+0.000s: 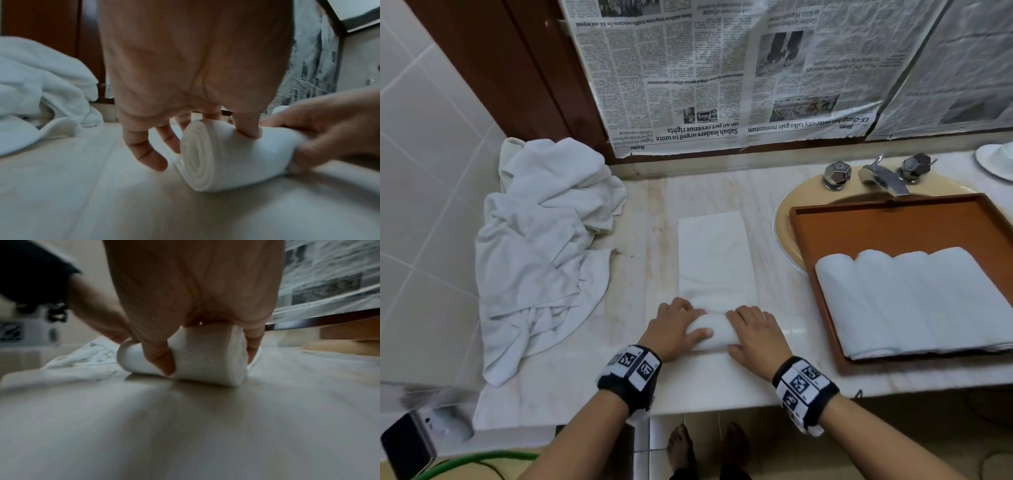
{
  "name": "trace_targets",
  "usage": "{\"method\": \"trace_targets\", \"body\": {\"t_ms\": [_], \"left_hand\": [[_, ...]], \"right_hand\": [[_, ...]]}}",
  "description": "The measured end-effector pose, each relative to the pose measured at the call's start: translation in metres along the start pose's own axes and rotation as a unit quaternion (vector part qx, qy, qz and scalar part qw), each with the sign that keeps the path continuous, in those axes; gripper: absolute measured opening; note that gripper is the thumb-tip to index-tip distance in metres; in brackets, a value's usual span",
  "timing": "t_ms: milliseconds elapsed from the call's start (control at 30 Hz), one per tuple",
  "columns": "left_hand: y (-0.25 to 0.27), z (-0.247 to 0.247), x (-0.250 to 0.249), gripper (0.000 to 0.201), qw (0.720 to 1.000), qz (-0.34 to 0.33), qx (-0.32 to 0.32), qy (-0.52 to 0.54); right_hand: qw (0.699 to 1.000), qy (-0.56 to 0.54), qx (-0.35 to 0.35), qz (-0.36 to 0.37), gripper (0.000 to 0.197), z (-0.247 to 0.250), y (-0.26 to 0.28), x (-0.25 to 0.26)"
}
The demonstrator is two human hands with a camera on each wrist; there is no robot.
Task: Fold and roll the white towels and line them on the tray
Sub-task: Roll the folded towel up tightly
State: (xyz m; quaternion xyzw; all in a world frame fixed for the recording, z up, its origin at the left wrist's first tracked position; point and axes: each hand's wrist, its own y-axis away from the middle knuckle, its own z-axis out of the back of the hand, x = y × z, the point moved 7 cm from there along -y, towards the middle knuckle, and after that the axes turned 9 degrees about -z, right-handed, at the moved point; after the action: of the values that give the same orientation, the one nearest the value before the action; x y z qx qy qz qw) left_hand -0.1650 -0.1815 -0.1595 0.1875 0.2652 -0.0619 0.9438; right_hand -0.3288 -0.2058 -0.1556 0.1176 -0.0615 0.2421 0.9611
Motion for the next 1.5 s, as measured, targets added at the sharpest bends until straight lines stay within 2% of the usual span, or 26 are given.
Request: {"method": "trace_targets", "body": {"t_ms": [133,300,333,367,433,500,567,633,667,767,833,867,933,1033,1067,1133,1167,1233,1333,1367,1467,1500], "left_hand": [[0.012,-0.002,-0.011,0.081,0.995,-0.054,-0.065,-0.046],[0.019,-0.018,-0.002,0.084,0.997,-0.05,-0.053,-0.001],[0.017,-0.019,-0.001,0.084,0.998,-0.048,-0.039,0.018],[0.016,-0.019,-0.001,0.084,0.998,-0.045,-0.023,0.031],[0.008,-0.016,0.002,0.078,0.998,-0.033,0.001,0.05],[0.0,-0.013,0.003,0.068,0.997,-0.027,0.015,0.069],[-0.002,-0.013,0.002,0.062,0.997,-0.02,0.027,0.069],[-0.001,-0.012,0.0,0.068,0.999,-0.008,0.018,0.045],[0.002,-0.01,-0.002,0.071,1.0,-0.006,-0.003,0.029],[0.011,-0.004,-0.011,0.08,0.995,-0.026,-0.095,-0.015],[0.011,-0.007,-0.01,0.077,0.993,-0.03,-0.114,0.008],[0.01,-0.009,-0.006,0.071,0.993,-0.025,-0.113,0.038],[0.005,-0.009,0.004,0.066,0.988,-0.013,-0.113,0.108],[-0.002,0.002,0.005,0.069,0.981,-0.005,-0.09,0.171],[-0.004,0.005,0.003,0.068,0.981,-0.001,-0.076,0.181],[-0.006,0.006,0.003,0.075,0.979,0.012,-0.07,0.191],[-0.005,0.005,0.004,0.081,0.979,0.021,-0.075,0.189],[-0.004,0.0,0.004,0.083,0.982,0.037,-0.088,0.161],[0.004,0.001,-0.009,0.06,0.992,0.019,-0.122,0.014],[0.007,0.002,-0.013,0.06,0.992,0.0,-0.124,-0.017],[0.014,-0.006,-0.012,0.082,0.994,-0.024,-0.077,-0.067],[0.016,-0.009,-0.01,0.084,0.995,-0.027,-0.068,-0.069]], "right_hand": [[0.994,-0.028,0.102,-0.019,0.051,0.008,-0.019,-0.004],[0.968,-0.094,0.226,-0.047,0.052,0.003,-0.015,-0.006],[0.969,-0.105,0.219,-0.049,0.055,0.004,-0.011,-0.007],[0.978,-0.101,0.178,-0.047,0.06,0.009,-0.006,-0.006],[0.999,-0.032,0.028,-0.019,0.062,0.021,0.005,0.0],[0.997,0.016,-0.067,0.022,0.054,0.018,0.017,0.013],[0.995,0.004,-0.095,0.042,0.045,0.01,0.019,0.019],[0.997,-0.01,-0.065,0.043,0.041,0.009,0.007,0.014],[0.998,-0.022,-0.035,0.039,0.045,0.01,0.001,0.012],[0.989,-0.092,0.112,0.003,0.065,0.017,-0.022,0.002],[0.974,-0.141,0.176,-0.023,0.057,0.018,-0.031,-0.003],[0.968,-0.168,0.181,-0.033,0.049,0.018,-0.032,-0.003],[0.972,-0.181,0.14,-0.045,0.041,0.018,-0.03,-0.003],[0.997,-0.055,-0.058,-0.002,0.035,0.026,-0.005,0.006],[0.995,-0.019,-0.094,0.008,0.036,0.024,0.004,0.01],[0.994,0.005,-0.111,0.017,0.052,0.016,0.012,0.014],[0.994,0.006,-0.105,0.012,0.06,0.01,0.013,0.013],[0.996,0.003,-0.092,0.005,0.062,0.008,0.006,0.008],[1.0,-0.021,-0.013,0.006,0.054,0.014,-0.013,0.001],[0.999,-0.035,0.03,-0.001,0.052,0.016,-0.019,-0.002],[0.987,-0.088,0.132,-0.031,0.045,0.019,-0.025,-0.007],[0.977,-0.131,0.161,-0.05,0.041,0.019,-0.024,-0.01]]}}
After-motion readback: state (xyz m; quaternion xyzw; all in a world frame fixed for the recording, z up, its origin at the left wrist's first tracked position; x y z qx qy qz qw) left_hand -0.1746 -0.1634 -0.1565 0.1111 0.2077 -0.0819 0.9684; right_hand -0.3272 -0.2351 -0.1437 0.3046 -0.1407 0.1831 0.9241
